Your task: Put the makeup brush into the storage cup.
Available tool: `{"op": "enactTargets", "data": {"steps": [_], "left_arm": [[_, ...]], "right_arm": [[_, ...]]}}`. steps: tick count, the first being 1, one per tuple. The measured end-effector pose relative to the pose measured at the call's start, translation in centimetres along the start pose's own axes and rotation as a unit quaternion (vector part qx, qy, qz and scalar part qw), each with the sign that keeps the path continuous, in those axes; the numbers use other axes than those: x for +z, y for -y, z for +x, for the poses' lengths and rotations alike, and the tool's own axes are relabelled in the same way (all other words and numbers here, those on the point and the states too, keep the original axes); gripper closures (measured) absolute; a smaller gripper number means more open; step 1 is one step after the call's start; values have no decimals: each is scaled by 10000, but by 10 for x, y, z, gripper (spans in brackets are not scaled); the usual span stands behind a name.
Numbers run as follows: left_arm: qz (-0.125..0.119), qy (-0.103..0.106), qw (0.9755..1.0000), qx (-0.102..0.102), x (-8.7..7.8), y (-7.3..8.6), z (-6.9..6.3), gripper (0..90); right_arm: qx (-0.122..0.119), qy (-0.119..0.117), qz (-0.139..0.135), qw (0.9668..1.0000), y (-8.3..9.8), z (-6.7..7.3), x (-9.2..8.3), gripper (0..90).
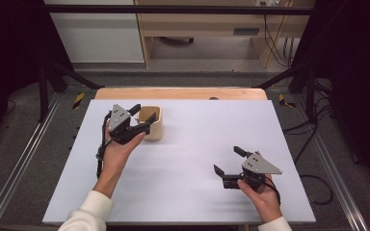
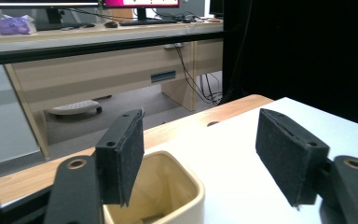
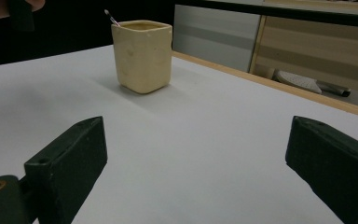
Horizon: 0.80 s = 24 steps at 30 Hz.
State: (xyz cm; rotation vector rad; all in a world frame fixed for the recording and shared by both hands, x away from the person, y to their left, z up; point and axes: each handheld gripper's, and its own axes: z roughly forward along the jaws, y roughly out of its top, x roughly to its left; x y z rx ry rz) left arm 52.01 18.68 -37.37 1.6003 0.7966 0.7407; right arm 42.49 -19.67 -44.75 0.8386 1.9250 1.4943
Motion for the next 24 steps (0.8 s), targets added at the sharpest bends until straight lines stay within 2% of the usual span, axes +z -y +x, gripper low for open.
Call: {"op": "enactTargets", "data": {"steps": [7,13,18,24], "left_arm": [[31,132,9998,125,-2,0,-8,239],[-54,275,9996,58,-4,-2,-14,148],[-87,413,9991,11,-7,0,-17,110],[-68,595,9982,91,-10,4,-21,84]], "right_arm": [[-5,1,0,10000,0,0,0,57],[-8,3,2,10000,0,0,0,57],[-9,11,3,10000,0,0,0,57],[0,27,-12,10000,0,0,-1,57]]}}
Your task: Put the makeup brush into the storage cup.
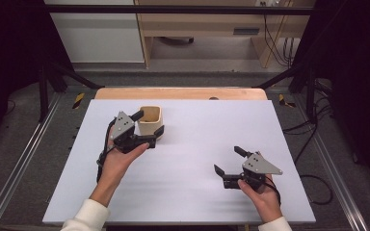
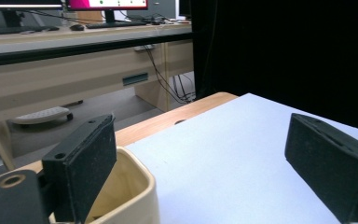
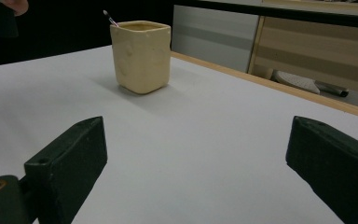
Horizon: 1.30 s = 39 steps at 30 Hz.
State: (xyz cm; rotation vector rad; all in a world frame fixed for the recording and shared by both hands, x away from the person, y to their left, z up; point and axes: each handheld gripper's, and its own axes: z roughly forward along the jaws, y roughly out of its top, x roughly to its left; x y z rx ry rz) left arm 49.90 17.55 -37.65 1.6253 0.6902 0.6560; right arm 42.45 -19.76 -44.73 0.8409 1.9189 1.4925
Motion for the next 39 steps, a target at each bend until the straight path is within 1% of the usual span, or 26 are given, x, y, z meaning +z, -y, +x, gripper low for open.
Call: {"op": "enactTargets", "data": {"steps": [8,13,15,17,34,39], "left_arm": [[-2,251,9997,72,-4,3,-7,66],[-41,344,9994,46,-7,5,-12,59],[-18,383,9992,84,-8,5,-13,56],[-36,420,9991,57,-9,7,-15,56],[-63,621,9980,84,-20,18,-23,52],[-7,658,9977,141,-23,23,-24,46]], "right_arm": [[16,13,2,10000,0,0,0,56],[20,20,-1,10000,0,0,0,55],[10,17,-3,10000,0,0,0,55],[18,21,-4,10000,0,0,0,55],[6,14,2,10000,0,0,0,56],[-9,40,-8,10000,0,-1,-1,55]]}}
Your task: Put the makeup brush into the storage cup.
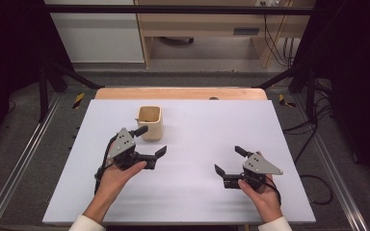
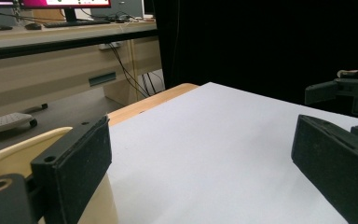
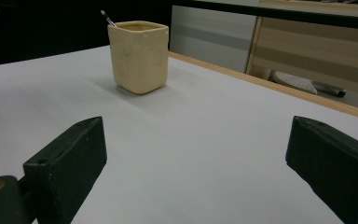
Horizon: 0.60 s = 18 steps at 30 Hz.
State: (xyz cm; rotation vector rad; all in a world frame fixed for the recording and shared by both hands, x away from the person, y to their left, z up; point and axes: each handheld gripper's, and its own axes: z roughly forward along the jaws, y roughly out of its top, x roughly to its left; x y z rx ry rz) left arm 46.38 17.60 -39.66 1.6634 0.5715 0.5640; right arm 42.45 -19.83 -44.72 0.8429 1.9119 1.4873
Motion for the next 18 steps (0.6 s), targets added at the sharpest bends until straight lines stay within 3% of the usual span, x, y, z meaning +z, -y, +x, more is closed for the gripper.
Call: {"op": "enactTargets", "data": {"steps": [18], "left_arm": [[10,118,9999,82,-15,15,-8,39]], "right_arm": [[-20,-5,3,10000,0,0,0,55]]}}
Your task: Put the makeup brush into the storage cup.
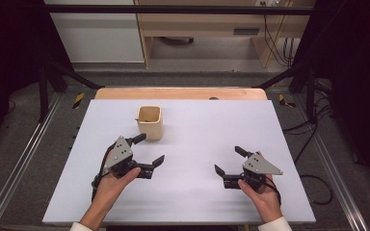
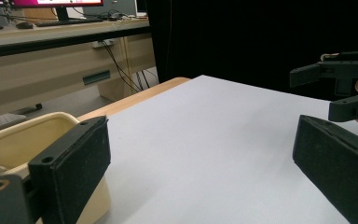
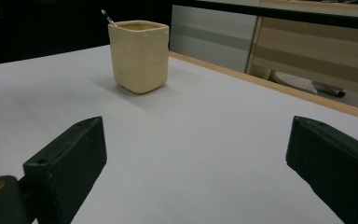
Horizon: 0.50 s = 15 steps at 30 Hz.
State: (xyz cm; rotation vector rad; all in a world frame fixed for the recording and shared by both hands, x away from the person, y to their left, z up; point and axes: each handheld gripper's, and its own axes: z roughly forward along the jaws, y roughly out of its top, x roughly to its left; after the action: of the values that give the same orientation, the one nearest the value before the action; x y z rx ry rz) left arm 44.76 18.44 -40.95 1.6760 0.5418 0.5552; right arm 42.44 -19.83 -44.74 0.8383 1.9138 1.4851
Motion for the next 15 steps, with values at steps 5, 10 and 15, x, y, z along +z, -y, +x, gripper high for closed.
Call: {"op": "enactTargets", "data": {"steps": [5,10,15], "left_arm": [[-5,-37,10000,-27,-7,5,2,39],[-39,-116,9999,-74,-15,10,6,39],[-69,-183,9997,-112,-21,12,9,38]], "right_arm": [[-8,-15,1,10000,0,0,0,54],[-25,-29,-3,10000,0,1,0,54],[-40,-17,-10,10000,0,0,0,53]]}}
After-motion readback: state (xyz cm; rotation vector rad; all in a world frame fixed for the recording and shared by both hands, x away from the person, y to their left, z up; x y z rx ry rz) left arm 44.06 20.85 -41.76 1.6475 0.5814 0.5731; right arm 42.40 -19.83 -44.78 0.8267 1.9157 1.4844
